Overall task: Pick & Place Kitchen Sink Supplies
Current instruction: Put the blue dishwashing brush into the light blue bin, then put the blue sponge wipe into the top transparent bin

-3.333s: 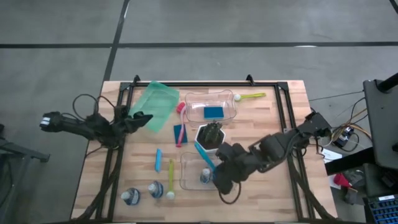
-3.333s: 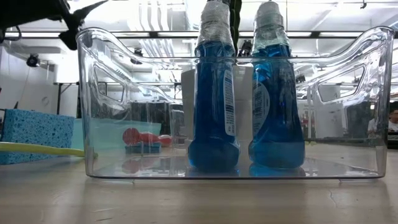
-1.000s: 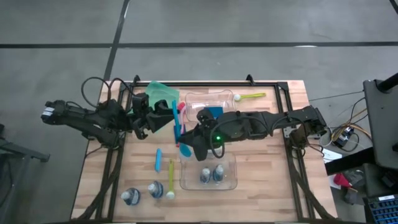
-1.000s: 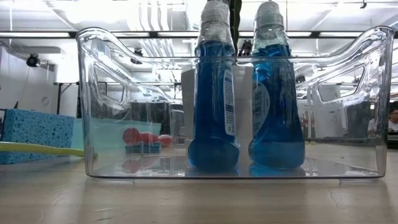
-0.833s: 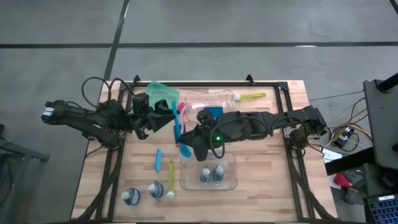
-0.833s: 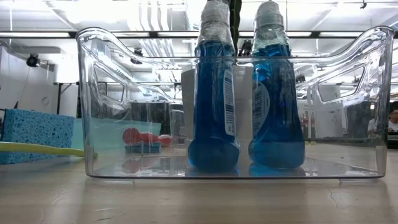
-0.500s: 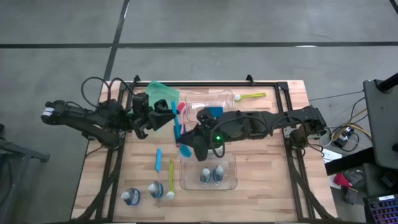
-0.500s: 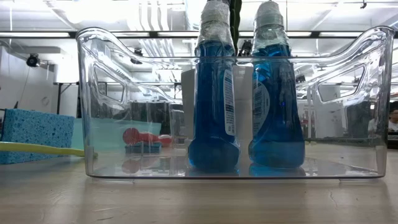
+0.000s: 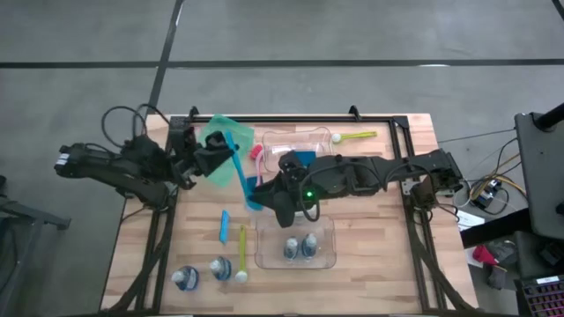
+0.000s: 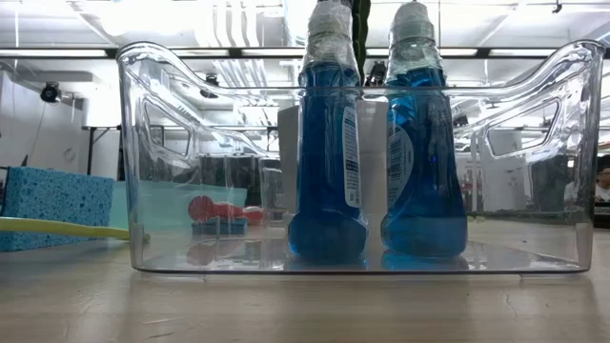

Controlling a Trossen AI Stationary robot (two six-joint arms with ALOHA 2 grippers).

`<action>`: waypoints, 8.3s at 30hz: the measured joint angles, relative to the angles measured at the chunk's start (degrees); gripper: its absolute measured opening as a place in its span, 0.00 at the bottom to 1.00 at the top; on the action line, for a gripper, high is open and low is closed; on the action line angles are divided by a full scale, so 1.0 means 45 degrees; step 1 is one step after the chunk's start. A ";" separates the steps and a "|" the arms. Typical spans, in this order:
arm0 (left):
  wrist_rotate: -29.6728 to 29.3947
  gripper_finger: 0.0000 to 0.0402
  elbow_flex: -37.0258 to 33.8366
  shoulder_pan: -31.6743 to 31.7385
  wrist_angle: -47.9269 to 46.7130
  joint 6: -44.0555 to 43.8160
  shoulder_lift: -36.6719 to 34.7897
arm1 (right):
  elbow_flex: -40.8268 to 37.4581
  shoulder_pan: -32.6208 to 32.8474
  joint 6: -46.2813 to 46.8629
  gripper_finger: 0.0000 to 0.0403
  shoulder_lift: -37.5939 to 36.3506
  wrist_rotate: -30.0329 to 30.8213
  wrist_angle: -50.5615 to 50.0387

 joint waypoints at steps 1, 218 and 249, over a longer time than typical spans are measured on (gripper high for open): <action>-0.0107 0.20 0.0000 0.0021 -0.0172 0.0008 -0.0217 | 0.0062 0.0000 -0.0198 0.37 -0.0003 0.0007 0.0013; 0.7841 0.50 0.2455 0.4661 -2.3161 -0.2341 0.6428 | 0.3314 0.0334 -0.7172 0.12 -0.1962 -0.0037 -0.7366; 0.9423 0.53 0.2302 0.4913 -2.2507 0.0813 1.1017 | 0.3221 0.1107 -0.6356 0.12 -0.1948 -0.0013 -0.7549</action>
